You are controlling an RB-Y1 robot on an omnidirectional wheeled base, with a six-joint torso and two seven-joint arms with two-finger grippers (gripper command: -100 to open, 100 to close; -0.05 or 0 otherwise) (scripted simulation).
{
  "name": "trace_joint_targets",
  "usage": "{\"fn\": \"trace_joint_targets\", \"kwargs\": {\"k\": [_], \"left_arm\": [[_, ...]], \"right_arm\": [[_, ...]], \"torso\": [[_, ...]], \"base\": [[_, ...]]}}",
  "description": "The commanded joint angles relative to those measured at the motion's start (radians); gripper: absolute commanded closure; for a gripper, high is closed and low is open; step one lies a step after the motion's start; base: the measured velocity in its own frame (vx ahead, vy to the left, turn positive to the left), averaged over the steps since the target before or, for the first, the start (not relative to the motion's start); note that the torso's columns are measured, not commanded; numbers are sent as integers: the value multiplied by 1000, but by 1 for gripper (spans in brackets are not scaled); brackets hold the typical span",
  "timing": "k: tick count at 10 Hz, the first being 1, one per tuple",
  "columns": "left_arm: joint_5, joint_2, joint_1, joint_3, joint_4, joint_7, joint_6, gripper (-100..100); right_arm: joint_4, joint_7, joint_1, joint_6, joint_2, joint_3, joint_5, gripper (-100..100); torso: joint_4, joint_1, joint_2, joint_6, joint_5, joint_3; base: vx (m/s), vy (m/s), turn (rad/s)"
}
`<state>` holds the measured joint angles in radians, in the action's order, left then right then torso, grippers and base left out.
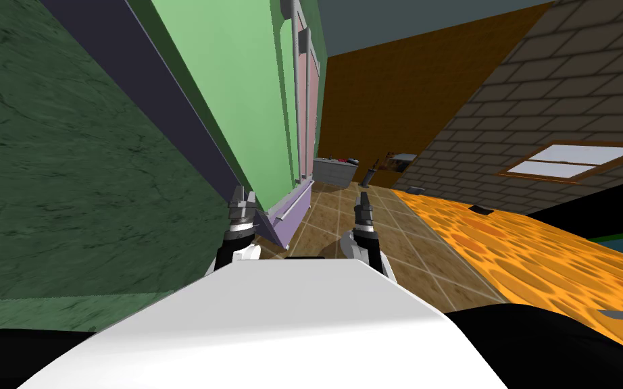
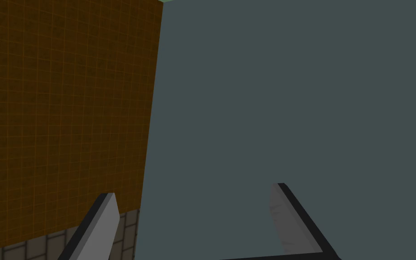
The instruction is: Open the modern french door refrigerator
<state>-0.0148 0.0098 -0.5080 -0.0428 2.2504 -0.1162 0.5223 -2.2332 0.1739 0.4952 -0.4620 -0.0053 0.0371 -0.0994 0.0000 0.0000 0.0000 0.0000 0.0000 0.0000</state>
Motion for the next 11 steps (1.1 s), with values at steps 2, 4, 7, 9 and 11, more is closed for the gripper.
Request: {"fn": "trace_joint_targets", "kwargs": {"k": [2,4,7,9,11], "left_arm": [[0,0,0,0,0,0,0,0],[0,0,0,0,0,0,0,0],[0,0,0,0,0,0,0,0],[0,0,0,0,0,0,0,0],[1,52,-2,7,6,1,-23,-100]], "right_arm": [[0,0,0,0,0,0,0,0],[0,0,0,0,0,0,0,0],[0,0,0,0,0,0,0,0],[0,0,0,0,0,0,0,0],[0,0,0,0,0,0,0,0]], "torso": [[105,0,104,0,0,-209],[248,0,248,0,0,-497],[470,0,470,0,0,-939],[617,0,618,0,0,-1234],[724,0,724,0,0,-1451]], "base": [[0,0,0],[0,0,0],[0,0,0],[0,0,0],[38,-14,-8]]}}
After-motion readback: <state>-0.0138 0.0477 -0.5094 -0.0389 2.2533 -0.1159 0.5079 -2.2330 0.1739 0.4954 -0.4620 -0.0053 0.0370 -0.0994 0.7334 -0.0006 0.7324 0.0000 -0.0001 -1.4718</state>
